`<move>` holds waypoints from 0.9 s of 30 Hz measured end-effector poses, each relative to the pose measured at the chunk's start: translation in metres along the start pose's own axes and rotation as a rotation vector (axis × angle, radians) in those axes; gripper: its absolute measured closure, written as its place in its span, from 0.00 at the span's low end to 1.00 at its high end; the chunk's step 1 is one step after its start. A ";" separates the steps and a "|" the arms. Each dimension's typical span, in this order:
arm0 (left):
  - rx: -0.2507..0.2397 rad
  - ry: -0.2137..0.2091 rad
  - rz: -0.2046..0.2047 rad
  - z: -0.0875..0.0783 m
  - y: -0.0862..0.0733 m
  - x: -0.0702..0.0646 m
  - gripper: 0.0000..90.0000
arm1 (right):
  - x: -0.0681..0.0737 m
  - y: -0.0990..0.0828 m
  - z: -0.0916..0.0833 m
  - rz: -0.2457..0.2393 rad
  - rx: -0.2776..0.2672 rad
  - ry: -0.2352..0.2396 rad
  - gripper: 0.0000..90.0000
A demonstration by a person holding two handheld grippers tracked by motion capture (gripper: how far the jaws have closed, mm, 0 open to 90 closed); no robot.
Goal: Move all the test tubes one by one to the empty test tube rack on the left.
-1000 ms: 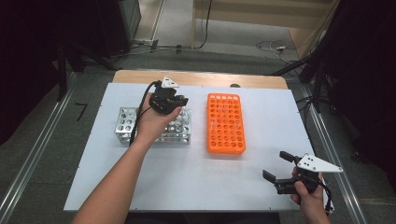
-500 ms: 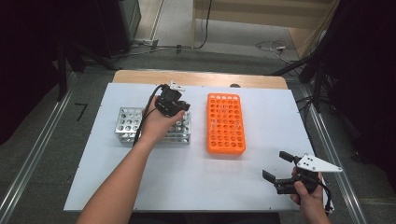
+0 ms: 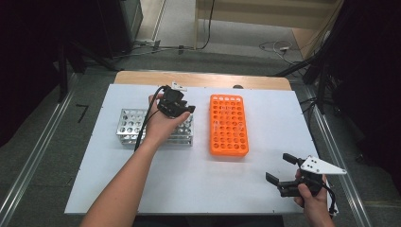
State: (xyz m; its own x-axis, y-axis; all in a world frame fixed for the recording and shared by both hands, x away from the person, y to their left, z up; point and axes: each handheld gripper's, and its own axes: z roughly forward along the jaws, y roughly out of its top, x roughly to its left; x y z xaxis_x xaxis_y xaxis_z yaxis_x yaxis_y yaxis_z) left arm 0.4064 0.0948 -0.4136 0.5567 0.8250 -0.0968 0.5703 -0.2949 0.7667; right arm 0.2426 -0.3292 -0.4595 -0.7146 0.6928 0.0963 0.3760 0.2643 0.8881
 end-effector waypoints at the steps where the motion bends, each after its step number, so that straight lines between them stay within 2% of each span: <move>1: -0.013 0.001 -0.009 -0.001 0.000 0.000 0.52 | 0.000 0.000 0.000 0.002 -0.001 0.001 0.00; 6: -0.083 -0.047 -0.065 -0.010 -0.006 0.000 0.32 | 0.000 0.000 0.001 0.004 0.001 0.004 0.00; 8: -0.101 -0.068 -0.062 -0.014 -0.009 0.000 0.26 | 0.000 0.000 0.002 0.002 0.002 0.008 0.00; 10: -0.123 -0.084 -0.071 -0.019 -0.013 -0.002 0.14 | 0.001 0.001 0.002 0.002 0.003 0.011 0.00; 14: -0.156 -0.114 -0.064 -0.029 -0.020 -0.007 0.02 | 0.002 0.001 0.003 -0.001 0.006 0.017 0.00; 18: -0.201 -0.143 -0.066 -0.041 -0.028 -0.013 0.00 | 0.003 0.002 0.004 -0.001 0.010 0.021 0.00; 27: -0.259 -0.158 -0.060 -0.065 -0.047 -0.021 0.00 | 0.005 0.005 0.005 0.004 0.002 0.023 0.00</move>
State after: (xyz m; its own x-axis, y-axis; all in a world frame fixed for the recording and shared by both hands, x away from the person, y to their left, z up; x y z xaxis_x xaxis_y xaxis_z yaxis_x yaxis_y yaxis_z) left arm 0.3286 0.1232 -0.4062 0.6257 0.7459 -0.2285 0.4430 -0.0986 0.8911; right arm 0.2440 -0.3212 -0.4566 -0.7266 0.6782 0.1102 0.3800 0.2630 0.8868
